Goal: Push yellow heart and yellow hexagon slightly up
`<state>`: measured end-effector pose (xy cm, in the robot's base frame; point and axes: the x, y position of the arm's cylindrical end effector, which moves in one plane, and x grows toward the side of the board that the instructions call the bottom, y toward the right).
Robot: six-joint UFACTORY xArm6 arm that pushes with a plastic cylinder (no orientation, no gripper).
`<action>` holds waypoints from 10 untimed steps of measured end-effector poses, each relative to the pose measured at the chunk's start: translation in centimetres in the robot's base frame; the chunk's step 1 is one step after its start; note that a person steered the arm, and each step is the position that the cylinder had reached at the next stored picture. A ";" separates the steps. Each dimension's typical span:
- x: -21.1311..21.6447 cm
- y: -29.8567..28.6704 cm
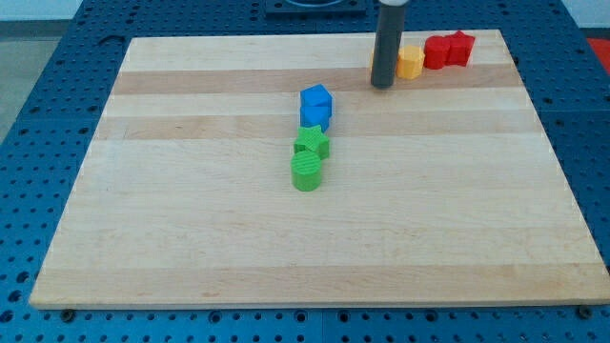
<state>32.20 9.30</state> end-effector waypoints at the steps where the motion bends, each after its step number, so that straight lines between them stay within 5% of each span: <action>1: 1.7 0.4; 10: -5.7 3.1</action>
